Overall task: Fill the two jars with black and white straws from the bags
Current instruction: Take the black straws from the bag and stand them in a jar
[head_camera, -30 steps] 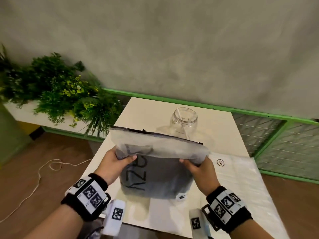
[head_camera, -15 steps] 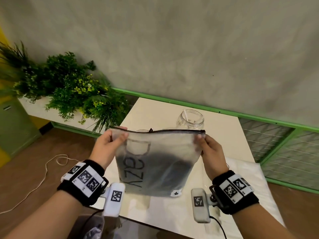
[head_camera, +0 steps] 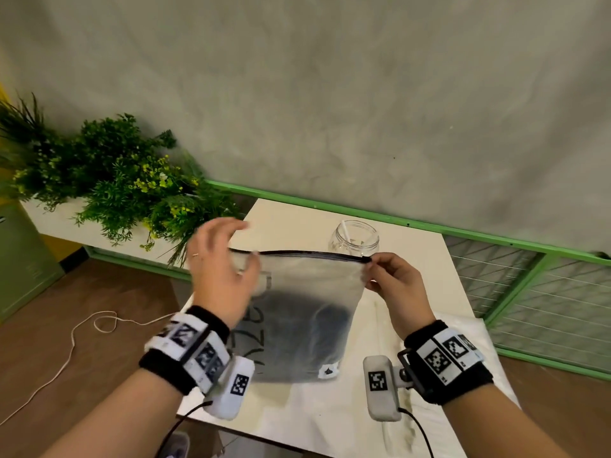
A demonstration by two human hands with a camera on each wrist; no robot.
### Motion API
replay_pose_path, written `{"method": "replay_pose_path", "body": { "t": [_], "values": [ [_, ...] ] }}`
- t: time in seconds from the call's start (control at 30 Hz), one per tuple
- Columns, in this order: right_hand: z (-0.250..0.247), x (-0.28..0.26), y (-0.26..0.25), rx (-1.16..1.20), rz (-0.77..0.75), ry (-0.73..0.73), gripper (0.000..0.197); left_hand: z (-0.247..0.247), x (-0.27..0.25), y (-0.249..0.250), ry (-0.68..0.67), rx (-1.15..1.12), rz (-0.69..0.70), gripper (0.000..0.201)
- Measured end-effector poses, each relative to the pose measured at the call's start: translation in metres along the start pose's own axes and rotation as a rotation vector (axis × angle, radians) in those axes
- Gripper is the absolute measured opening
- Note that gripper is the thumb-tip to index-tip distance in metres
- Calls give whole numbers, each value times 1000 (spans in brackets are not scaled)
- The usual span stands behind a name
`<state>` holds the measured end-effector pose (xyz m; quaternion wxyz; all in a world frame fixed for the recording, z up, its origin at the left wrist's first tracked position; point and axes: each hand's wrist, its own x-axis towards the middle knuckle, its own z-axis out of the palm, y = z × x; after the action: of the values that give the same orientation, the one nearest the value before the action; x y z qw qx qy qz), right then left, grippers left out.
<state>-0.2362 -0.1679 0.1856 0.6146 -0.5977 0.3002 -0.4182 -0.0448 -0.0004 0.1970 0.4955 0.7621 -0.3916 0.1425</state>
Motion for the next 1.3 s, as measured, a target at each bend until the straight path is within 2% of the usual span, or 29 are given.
{"method": "replay_pose_path", "body": {
  "t": [0.07, 0.1, 0.17, 0.23, 0.33, 0.43, 0.57, 0.63, 0.77, 0.87, 1.0, 1.17, 1.23, 1.3],
  "values": [
    [1, -1, -5, -8, 34, -44, 27, 16, -5, 32, -228, 74, 265, 36],
    [2, -3, -7, -22, 45, -69, 27, 25, -7, 45, -352, 132, 329, 36],
    [2, -5, -11, -45, 50, -109, 24, 44, -7, 66, -510, 223, 358, 37],
    [1, -8, -14, -55, 50, -118, 22, 59, -6, 78, -565, 248, 341, 33],
    [0, -12, -15, -60, 35, -95, 21, 70, -4, 79, -521, 189, 331, 24],
    [1, -15, -15, -63, 16, -80, 19, 73, -3, 76, -462, 151, 388, 21],
    [1, -14, -9, -43, 2, -41, 22, 59, -1, 55, -463, 98, 430, 27],
    [0, -13, -7, -29, -3, -14, 24, 36, 4, 28, -423, 130, 393, 31],
    [-12, -13, -11, 3, -10, 1, 24, -13, 22, -27, -331, 277, 258, 11],
    [-21, -11, -10, 9, -16, 5, 24, -31, 32, -43, -331, 308, 217, 14],
    [-13, -7, -8, 17, -14, -20, 25, -48, 30, -50, -314, 316, 160, 8],
    [-10, -7, -10, 23, -33, -55, 25, -56, 26, -54, -279, 356, 71, 13],
    [-8, -9, -10, 20, -36, -76, 24, -53, 21, -44, -235, 378, 112, 23],
    [-5, -12, -11, 13, -43, -96, 25, -44, 12, -22, -246, 387, 216, 35]
  ]
}}
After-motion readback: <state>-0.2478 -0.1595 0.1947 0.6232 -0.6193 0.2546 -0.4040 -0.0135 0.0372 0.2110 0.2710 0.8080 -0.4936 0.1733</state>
